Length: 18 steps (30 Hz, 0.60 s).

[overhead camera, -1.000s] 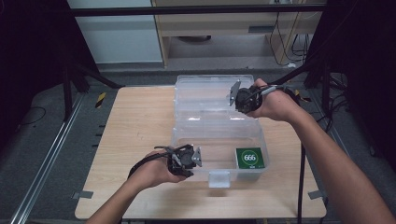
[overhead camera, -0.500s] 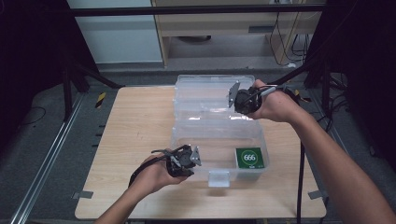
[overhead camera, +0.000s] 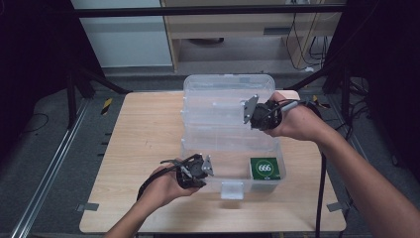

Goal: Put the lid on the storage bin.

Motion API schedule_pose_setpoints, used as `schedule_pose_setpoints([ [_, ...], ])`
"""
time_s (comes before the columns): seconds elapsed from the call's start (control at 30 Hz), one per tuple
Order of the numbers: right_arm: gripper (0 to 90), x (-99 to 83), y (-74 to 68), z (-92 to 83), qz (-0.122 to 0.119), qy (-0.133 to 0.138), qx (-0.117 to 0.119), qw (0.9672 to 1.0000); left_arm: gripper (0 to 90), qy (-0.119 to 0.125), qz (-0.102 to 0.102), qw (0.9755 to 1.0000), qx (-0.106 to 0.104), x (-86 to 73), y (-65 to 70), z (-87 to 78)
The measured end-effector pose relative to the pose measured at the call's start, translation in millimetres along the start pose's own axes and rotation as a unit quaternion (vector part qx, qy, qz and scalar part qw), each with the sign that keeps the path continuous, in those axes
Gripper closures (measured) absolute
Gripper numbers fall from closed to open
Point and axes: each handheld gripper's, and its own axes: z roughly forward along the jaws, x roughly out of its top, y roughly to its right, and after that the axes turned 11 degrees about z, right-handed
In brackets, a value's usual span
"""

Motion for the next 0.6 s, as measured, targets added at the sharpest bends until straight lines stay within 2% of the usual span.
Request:
schedule_pose_setpoints([
  [0.27, 85.7, -4.4, -19.9, -9.4, -0.013, 0.009, -0.004, 0.9999, 79.9, 0.0, -0.005, 1.0, 0.004, 0.4, 0.9, 0.4],
  [0.43, 85.0, -5.6, -17.8, -9.7, -0.013, 0.007, -0.001, 0.9999, 79.2, 0.006, -0.012, 0.9999, 0.008, -0.3, 1.3, 1.0],
  [0.6, 84.1, -5.7, -6.8, -3.7, -0.001, 0.004, -0.003, 1.0, 79.1, 0.011, -0.02, 0.9997, 0.012, 0.6, -1.5, 2.3],
])
